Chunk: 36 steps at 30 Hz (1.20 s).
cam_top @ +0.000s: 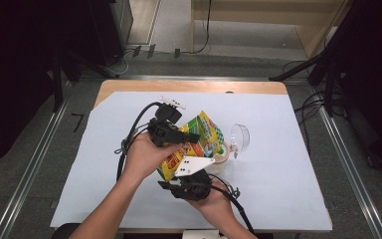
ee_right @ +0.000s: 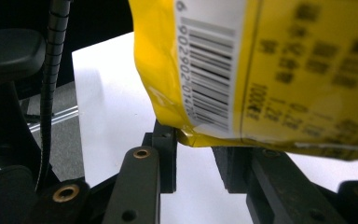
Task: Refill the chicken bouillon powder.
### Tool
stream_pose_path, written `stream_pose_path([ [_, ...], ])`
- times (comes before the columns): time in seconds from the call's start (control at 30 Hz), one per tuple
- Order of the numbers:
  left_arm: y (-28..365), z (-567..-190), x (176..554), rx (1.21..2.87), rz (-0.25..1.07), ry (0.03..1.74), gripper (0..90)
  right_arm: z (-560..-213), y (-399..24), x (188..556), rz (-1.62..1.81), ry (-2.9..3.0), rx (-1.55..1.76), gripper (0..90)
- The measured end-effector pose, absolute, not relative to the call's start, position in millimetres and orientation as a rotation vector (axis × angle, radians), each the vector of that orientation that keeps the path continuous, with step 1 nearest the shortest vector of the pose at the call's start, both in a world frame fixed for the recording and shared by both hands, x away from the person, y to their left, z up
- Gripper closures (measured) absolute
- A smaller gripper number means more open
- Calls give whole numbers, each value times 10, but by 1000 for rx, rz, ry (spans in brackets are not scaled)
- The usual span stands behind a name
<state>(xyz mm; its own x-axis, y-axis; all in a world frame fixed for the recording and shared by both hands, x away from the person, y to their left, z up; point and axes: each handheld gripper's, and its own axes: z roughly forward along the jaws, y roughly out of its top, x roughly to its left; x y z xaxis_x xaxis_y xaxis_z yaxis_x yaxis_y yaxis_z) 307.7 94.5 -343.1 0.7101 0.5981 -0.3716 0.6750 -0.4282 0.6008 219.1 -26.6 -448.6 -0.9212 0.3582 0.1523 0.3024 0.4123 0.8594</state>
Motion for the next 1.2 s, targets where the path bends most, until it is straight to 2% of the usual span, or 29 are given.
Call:
stream_pose_path([
  [0.23,901,-3366,3175,2173,-138,960,820,-4415,-232,2272,1577,2591,626,733],
  [0.33,876,-3346,3194,2166,-167,949,742,-4394,-242,2303,1587,2589,645,732],
  [0.47,862,-3363,3194,2181,-165,934,750,-4403,-243,2313,1592,2591,649,732],
  [0.87,909,-3352,3150,2168,-138,950,687,-4452,-258,2305,1584,2583,654,733],
  [0.97,898,-3335,3120,2190,-118,934,696,-4454,-258,2302,1587,2584,664,734],
  [1.2,826,-3287,3091,2228,-57,918,796,-4447,-254,2297,1608,2571,664,739],
])
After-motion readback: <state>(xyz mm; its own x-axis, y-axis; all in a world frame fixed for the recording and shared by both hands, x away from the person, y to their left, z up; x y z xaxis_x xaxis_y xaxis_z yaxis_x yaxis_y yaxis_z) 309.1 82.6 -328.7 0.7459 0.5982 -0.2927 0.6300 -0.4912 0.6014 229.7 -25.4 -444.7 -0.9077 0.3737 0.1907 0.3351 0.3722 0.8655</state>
